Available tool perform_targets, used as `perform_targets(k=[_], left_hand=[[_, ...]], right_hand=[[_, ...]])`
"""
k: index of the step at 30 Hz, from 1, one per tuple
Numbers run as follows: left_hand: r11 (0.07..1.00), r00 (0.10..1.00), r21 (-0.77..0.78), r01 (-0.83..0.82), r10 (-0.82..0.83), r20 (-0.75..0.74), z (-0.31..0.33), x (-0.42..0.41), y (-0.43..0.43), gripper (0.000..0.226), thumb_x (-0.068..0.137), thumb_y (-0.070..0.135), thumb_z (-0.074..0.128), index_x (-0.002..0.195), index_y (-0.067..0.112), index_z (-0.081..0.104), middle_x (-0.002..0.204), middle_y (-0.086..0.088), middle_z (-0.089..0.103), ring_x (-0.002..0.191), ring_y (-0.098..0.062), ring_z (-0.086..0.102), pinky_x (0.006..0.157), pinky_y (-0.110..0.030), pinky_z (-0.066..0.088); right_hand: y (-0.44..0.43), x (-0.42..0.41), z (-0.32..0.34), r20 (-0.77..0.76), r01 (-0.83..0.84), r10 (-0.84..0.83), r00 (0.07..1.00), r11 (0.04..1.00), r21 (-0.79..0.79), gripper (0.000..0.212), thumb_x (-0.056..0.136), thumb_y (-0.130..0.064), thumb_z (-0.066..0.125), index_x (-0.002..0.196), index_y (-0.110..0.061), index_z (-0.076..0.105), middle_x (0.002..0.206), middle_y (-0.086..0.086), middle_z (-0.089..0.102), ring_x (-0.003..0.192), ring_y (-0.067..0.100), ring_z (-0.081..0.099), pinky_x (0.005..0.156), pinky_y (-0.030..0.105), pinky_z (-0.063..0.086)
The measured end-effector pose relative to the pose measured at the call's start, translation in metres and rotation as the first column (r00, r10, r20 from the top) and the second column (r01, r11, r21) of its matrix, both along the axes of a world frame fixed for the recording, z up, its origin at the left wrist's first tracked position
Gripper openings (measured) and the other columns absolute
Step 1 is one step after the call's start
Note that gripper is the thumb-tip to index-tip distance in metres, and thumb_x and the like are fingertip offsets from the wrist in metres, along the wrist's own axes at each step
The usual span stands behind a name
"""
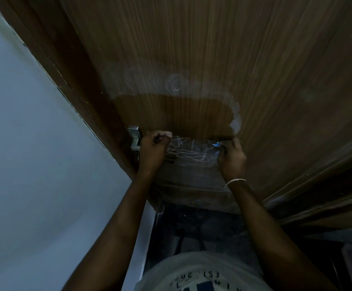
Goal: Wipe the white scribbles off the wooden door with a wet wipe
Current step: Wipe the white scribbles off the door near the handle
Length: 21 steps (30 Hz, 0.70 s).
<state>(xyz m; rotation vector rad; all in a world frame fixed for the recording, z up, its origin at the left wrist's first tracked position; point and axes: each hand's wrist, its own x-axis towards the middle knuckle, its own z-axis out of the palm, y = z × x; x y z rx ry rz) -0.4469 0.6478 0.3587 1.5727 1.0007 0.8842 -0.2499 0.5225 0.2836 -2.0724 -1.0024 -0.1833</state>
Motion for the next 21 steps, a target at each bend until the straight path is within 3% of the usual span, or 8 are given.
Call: perform_targets(k=[4, 6, 9, 11, 14, 16, 19, 21], left_hand=[[1.0, 1.0, -0.001, 0.001, -0.001, -0.013, -0.002, -0.004, 0.002, 0.01, 0.095, 0.029, 0.062, 0.094, 0.028, 0.072, 0.091, 0.005, 0.074, 0.086, -0.009, 0.071, 0.086, -0.041, 0.06], [1.0, 1.0, 0.005, 0.007, -0.007, -0.023, -0.002, -0.003, 0.002, 0.01, 0.096, 0.027, 0.062, 0.094, 0.028, 0.072, 0.092, 0.005, 0.074, 0.088, -0.011, 0.071, 0.086, -0.041, 0.059], [0.999, 0.999, 0.04, 0.021, -0.02, -0.033, -0.002, -0.003, 0.001, 0.011, 0.096, 0.028, 0.061, 0.092, 0.03, 0.071, 0.09, 0.01, 0.073, 0.086, -0.007, 0.07, 0.083, -0.034, 0.059], [0.999, 1.0, 0.034, 0.02, -0.019, -0.022, -0.002, -0.004, 0.002, 0.011, 0.097, 0.027, 0.061, 0.093, 0.028, 0.072, 0.09, 0.007, 0.074, 0.085, -0.009, 0.07, 0.081, -0.034, 0.059], [1.0, 1.0, 0.011, 0.001, -0.001, -0.027, -0.002, -0.006, 0.005, 0.014, 0.097, 0.025, 0.061, 0.098, 0.017, 0.072, 0.091, -0.001, 0.074, 0.087, -0.017, 0.071, 0.084, -0.043, 0.06], [1.0, 1.0, 0.001, 0.005, -0.005, -0.03, -0.002, -0.005, 0.005, 0.012, 0.097, 0.024, 0.06, 0.095, 0.022, 0.072, 0.091, 0.001, 0.074, 0.087, -0.017, 0.071, 0.085, -0.046, 0.06], [1.0, 0.999, -0.004, 0.018, -0.018, -0.04, -0.002, -0.003, 0.002, 0.013, 0.096, 0.026, 0.06, 0.09, 0.03, 0.071, 0.09, 0.011, 0.073, 0.085, -0.01, 0.07, 0.083, -0.042, 0.061], [1.0, 0.999, -0.016, 0.01, -0.01, -0.034, -0.004, -0.005, 0.003, 0.014, 0.097, 0.025, 0.06, 0.09, 0.028, 0.071, 0.089, 0.011, 0.073, 0.084, -0.008, 0.07, 0.083, -0.04, 0.06]], right_hand=[[0.008, 0.008, 0.014, 0.007, 0.047, -0.049, 0.999, 0.985, 0.164, 0.011, 0.091, -0.015, 0.056, 0.094, -0.015, 0.067, 0.102, 0.004, 0.058, 0.078, 0.017, 0.062, 0.064, 0.034, 0.056], [0.014, 0.002, 0.015, 0.054, 0.005, -0.012, 0.998, 0.992, 0.127, 0.01, 0.091, -0.011, 0.06, 0.095, -0.013, 0.069, 0.103, 0.006, 0.061, 0.079, 0.02, 0.063, 0.064, 0.03, 0.054], [0.004, 0.001, -0.003, 0.048, -0.015, 0.015, 0.999, 1.0, -0.003, 0.013, 0.089, -0.005, 0.061, 0.097, -0.007, 0.071, 0.107, 0.014, 0.062, 0.085, 0.027, 0.064, 0.064, 0.035, 0.056], [-0.004, 0.008, -0.007, 0.003, 0.044, -0.044, 0.999, 0.998, 0.047, 0.012, 0.088, -0.005, 0.062, 0.096, -0.009, 0.07, 0.104, 0.011, 0.061, 0.08, 0.023, 0.062, 0.065, 0.037, 0.055], [0.01, 0.008, 0.005, 0.046, 0.037, -0.047, 0.998, 0.98, 0.195, 0.009, 0.088, -0.008, 0.064, 0.093, -0.013, 0.07, 0.098, 0.005, 0.059, 0.08, 0.011, 0.057, 0.072, 0.018, 0.049], [0.023, -0.002, 0.007, 0.114, -0.023, 0.003, 0.994, 0.984, 0.177, 0.007, 0.088, -0.008, 0.066, 0.093, -0.011, 0.07, 0.099, 0.007, 0.06, 0.081, 0.011, 0.056, 0.075, 0.01, 0.039], [0.016, -0.01, -0.009, 0.087, -0.019, 0.012, 0.996, 0.997, 0.073, 0.008, 0.087, -0.003, 0.066, 0.092, -0.006, 0.072, 0.097, 0.013, 0.062, 0.075, 0.021, 0.062, 0.066, 0.025, 0.048], [0.009, -0.006, -0.014, 0.039, 0.042, -0.046, 0.998, 0.994, 0.098, 0.009, 0.086, -0.004, 0.067, 0.092, -0.008, 0.072, 0.097, 0.011, 0.062, 0.076, 0.019, 0.06, 0.064, 0.029, 0.049]])
